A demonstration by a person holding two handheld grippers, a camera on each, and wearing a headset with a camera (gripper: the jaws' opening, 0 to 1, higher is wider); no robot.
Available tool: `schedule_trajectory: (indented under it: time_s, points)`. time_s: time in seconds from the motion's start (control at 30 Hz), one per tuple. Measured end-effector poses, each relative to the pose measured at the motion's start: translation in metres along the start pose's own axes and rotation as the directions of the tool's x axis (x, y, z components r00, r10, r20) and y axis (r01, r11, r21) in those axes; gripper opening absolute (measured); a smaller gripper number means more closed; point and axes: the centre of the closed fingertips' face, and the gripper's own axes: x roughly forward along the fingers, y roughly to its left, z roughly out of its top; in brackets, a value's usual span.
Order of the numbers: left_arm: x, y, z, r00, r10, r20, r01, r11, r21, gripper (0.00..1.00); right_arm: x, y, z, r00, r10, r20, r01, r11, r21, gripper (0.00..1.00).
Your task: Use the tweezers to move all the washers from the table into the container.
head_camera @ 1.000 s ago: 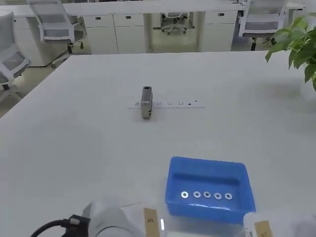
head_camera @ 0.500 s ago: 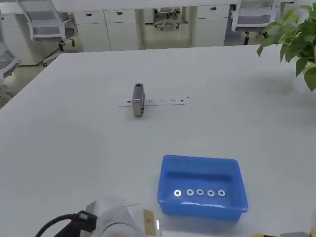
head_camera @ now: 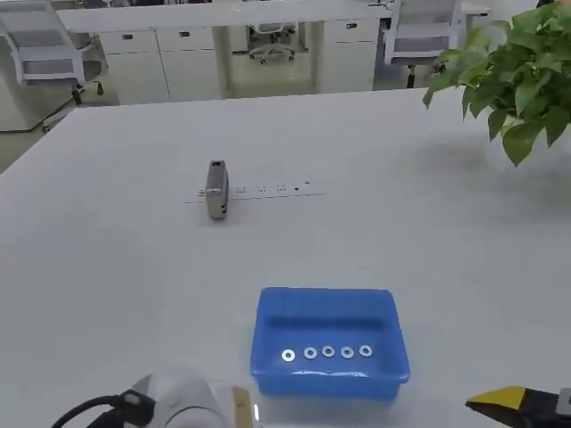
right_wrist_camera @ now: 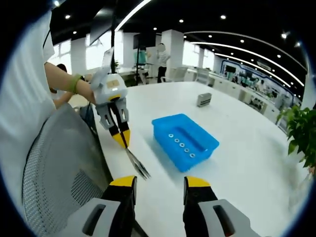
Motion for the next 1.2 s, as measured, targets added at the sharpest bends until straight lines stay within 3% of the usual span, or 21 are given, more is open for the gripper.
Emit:
schedule_trajectory:
  time_s: [0.17, 0.37, 0.43, 0.53, 0.6, 0.7, 0.73, 0.77, 0.8, 0.83, 0.93, 0.97, 1.03, 1.07, 1.1, 1.13, 1.17, 1.2]
  points:
    - [-0.001, 0.002, 0.001, 0.9998, 0.017, 0.006, -0.017, 1.0, -0.011, 0.0, -0.01, -0.004, 0.0, 0.9987, -0.045, 0.026, 0.044, 0.999, 0.03, 0.36]
    - [-0.011, 0.003, 0.005, 0.9964, 0.077, 0.035, -0.074, 0.994, -0.076, 0.02, -0.016, -0.001, 0.004, 0.9959, -0.071, 0.056, 0.068, 0.996, 0.052, 0.37]
    - [-0.019, 0.003, 0.01, 0.991, 0.114, 0.07, -0.106, 0.988, -0.109, 0.06, -0.017, -0.002, 0.006, 0.9948, -0.077, 0.067, 0.073, 0.996, 0.051, 0.38]
    - [-0.036, 0.003, 0.02, 0.9724, 0.183, 0.144, -0.156, 0.97, -0.185, 0.13, -0.019, -0.003, 0.013, 0.9914, -0.083, 0.101, 0.077, 0.995, 0.064, 0.39]
    - [-0.051, 0.004, 0.027, 0.9477, 0.241, 0.209, -0.185, 0.948, -0.258, 0.18, -0.02, -0.005, 0.016, 0.9888, -0.09, 0.119, 0.081, 0.994, 0.077, 0.39]
    - [-0.076, 0.005, 0.033, 0.8933, 0.34, 0.295, -0.21, 0.895, -0.394, 0.31, -0.021, -0.006, 0.02, 0.9863, -0.101, 0.13, 0.091, 0.993, 0.08, 0.4]
    - [-0.081, 0.005, 0.033, 0.8806, 0.363, 0.305, -0.218, 0.881, -0.419, 0.35, -0.021, -0.007, 0.021, 0.9851, -0.105, 0.136, 0.094, 0.992, 0.085, 0.41]
    - [-0.09, 0.004, 0.032, 0.8623, 0.399, 0.312, -0.239, 0.864, -0.443, 0.38, -0.021, -0.008, 0.024, 0.9824, -0.112, 0.15, 0.098, 0.991, 0.094, 0.42]
    - [-0.095, 0.004, 0.032, 0.8504, 0.421, 0.316, -0.256, 0.855, -0.451, 0.41, -0.022, -0.009, 0.025, 0.9804, -0.117, 0.159, 0.101, 0.99, 0.103, 0.43]
    - [-0.102, 0.005, 0.031, 0.8291, 0.458, 0.321, -0.278, 0.836, -0.474, 0.44, -0.022, -0.009, 0.027, 0.9777, -0.123, 0.171, 0.104, 0.988, 0.115, 0.44]
    - [-0.118, 0.005, 0.031, 0.7785, 0.525, 0.343, -0.309, 0.797, -0.519, 0.51, -0.022, -0.011, 0.031, 0.9695, -0.136, 0.204, 0.106, 0.983, 0.15, 0.49]
    - [-0.127, 0.006, 0.032, 0.7486, 0.56, 0.356, -0.318, 0.774, -0.548, 0.53, -0.022, -0.012, 0.033, 0.9662, -0.144, 0.214, 0.11, 0.981, 0.162, 0.51]
    - [-0.139, 0.008, 0.034, 0.6998, 0.606, 0.379, -0.325, 0.742, -0.586, 0.57, -0.025, -0.016, 0.038, 0.954, -0.166, 0.249, 0.12, 0.974, 0.19, 0.56]
    - [-0.147, 0.009, 0.035, 0.6679, 0.636, 0.387, -0.325, 0.717, -0.616, 0.59, -0.026, -0.018, 0.041, 0.9476, -0.179, 0.265, 0.124, 0.97, 0.21, 0.58]
    - [-0.152, 0.009, 0.036, 0.644, 0.655, 0.395, -0.324, 0.701, -0.635, 0.62, -0.028, -0.019, 0.042, 0.9438, -0.186, 0.273, 0.129, 0.968, 0.216, 0.6]
    - [-0.16, 0.009, 0.036, 0.6116, 0.678, 0.408, -0.32, 0.684, -0.656, 0.65, -0.029, -0.021, 0.045, 0.9367, -0.198, 0.289, 0.137, 0.966, 0.218, 0.62]
    - [-0.164, 0.01, 0.037, 0.5918, 0.692, 0.413, -0.318, 0.671, -0.67, 0.67, -0.03, -0.023, 0.046, 0.933, -0.206, 0.295, 0.144, 0.965, 0.22, 0.65]
    - [-0.171, 0.01, 0.036, 0.5664, 0.71, 0.419, -0.312, 0.655, -0.688, 0.7, -0.03, -0.024, 0.047, 0.9308, -0.21, 0.299, 0.146, 0.964, 0.223, 0.68]
